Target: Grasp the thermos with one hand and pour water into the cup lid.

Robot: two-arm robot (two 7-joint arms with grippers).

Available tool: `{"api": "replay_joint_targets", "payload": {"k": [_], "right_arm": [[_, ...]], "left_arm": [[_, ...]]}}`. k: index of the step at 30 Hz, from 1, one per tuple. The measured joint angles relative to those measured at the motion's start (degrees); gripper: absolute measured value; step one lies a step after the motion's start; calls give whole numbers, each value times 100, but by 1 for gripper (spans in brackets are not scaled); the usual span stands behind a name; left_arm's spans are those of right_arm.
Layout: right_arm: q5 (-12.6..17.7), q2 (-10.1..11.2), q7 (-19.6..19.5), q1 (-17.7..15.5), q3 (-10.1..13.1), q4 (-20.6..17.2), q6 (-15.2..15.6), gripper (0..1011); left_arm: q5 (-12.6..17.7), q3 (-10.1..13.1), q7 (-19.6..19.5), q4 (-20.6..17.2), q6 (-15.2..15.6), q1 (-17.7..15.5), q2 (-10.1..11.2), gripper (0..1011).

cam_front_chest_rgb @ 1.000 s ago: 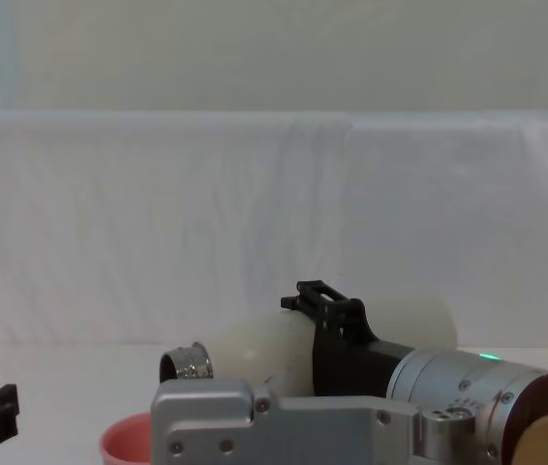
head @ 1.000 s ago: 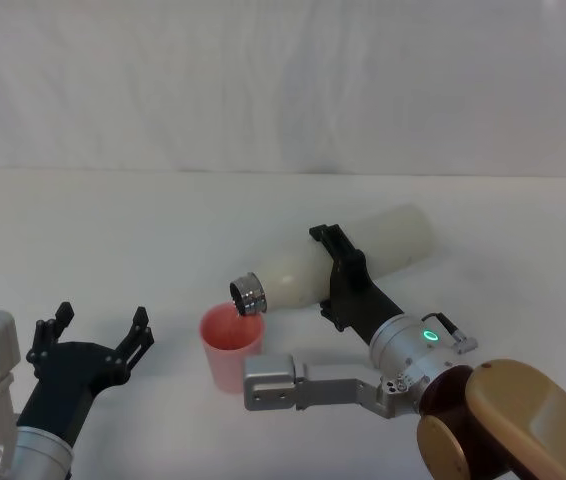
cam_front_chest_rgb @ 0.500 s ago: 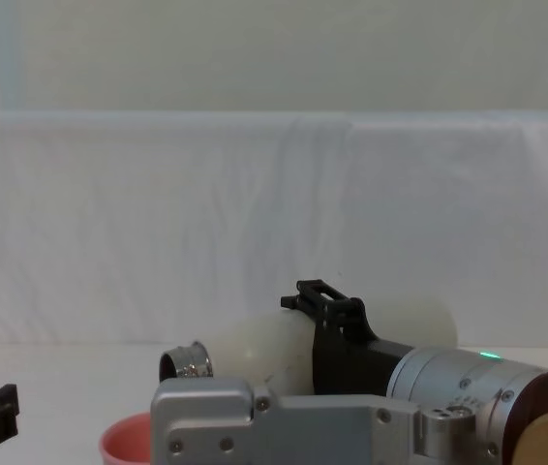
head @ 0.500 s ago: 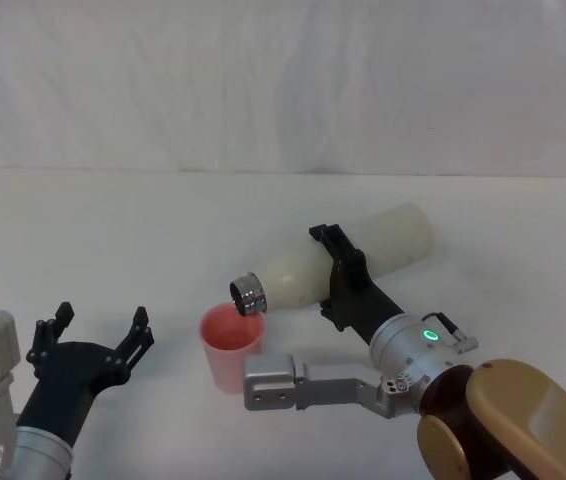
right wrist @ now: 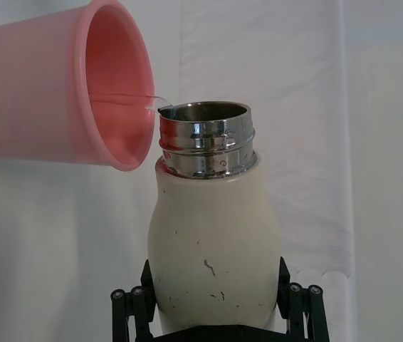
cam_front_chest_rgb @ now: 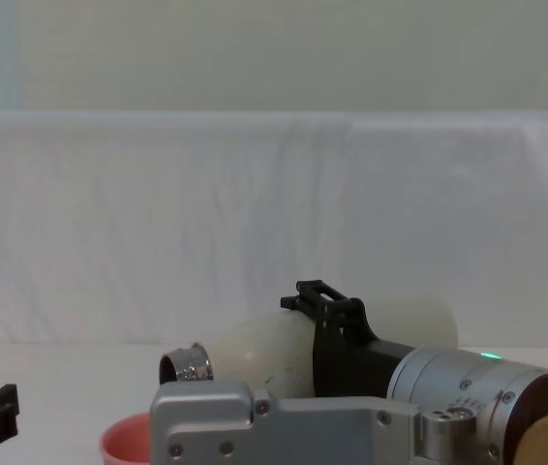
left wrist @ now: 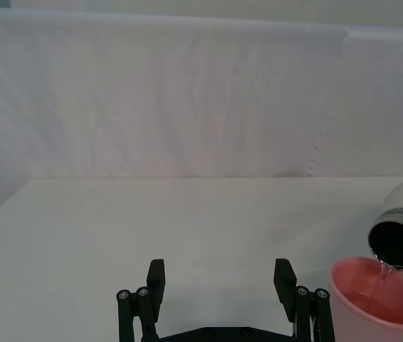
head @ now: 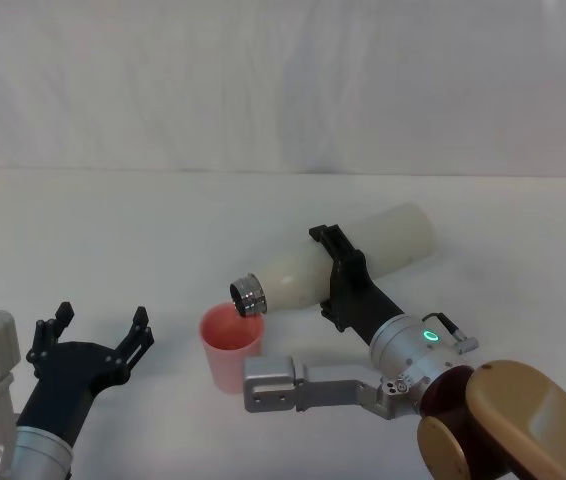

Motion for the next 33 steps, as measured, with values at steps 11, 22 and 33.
{"api": "replay_joint_targets", "payload": {"k": [11, 22, 33], "right_arm": [[-2, -2, -3, 0, -6, 5, -3, 962], [-14, 8, -1, 5, -8, 2, -1, 961], [-9, 10, 7, 12, -2, -1, -12, 962]], "left_arm": [[0, 0, 0, 0, 0, 0, 0, 1001], [0, 0, 0, 0, 0, 0, 0, 1001], [0, 0, 0, 0, 0, 0, 0, 1001]]}}
